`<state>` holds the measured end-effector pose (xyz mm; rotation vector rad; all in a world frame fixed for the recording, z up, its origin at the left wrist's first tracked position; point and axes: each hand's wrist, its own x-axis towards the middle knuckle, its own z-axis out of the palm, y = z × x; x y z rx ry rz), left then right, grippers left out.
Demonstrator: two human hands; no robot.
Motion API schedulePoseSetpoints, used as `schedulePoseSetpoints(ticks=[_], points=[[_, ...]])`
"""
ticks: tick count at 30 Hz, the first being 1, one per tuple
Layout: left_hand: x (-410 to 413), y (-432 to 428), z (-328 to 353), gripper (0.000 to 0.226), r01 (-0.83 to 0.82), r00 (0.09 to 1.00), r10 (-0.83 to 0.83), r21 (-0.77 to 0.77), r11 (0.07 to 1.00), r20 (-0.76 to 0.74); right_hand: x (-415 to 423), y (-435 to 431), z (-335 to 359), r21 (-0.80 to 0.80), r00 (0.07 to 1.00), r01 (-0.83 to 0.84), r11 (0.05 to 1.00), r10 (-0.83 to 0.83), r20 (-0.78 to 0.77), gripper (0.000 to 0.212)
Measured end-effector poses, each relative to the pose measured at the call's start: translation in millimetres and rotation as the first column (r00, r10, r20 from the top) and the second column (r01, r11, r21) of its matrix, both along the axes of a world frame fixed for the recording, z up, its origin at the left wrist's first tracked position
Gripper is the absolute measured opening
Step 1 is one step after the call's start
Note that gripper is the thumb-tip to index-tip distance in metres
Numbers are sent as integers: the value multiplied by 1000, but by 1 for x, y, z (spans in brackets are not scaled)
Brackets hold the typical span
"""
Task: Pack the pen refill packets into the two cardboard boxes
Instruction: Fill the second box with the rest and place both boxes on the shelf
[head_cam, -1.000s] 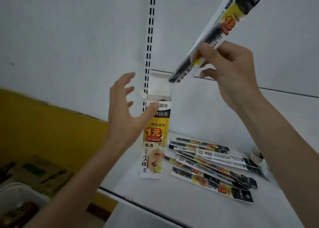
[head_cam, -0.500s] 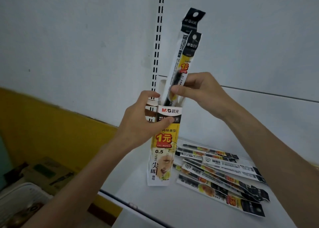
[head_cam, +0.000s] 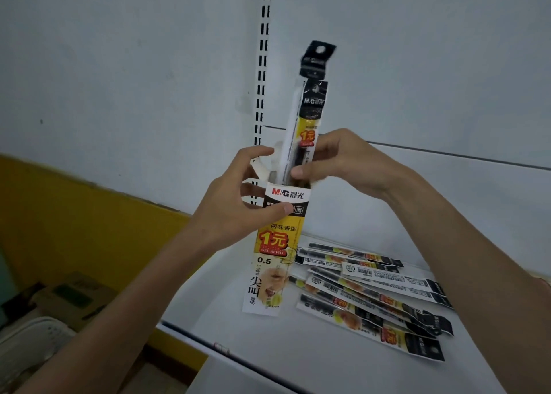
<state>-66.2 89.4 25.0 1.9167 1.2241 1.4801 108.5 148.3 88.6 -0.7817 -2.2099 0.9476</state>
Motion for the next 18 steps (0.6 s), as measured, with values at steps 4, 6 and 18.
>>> schedulePoseSetpoints(ticks=[4,6,18], points=[[1,0,0,73,-24,1000,24,6,1000,-6,-2,0,2,1,974,63,998,-62,-217,20],[1,0,0,75,-29,1000,29,11,1000,3,-5,-3,0,58,970,95,994,-80,-229,10],[3,-4,-4,36,-94,995,91,56,994,50,51,26,-76,223,746,357,907,-421,517,20]])
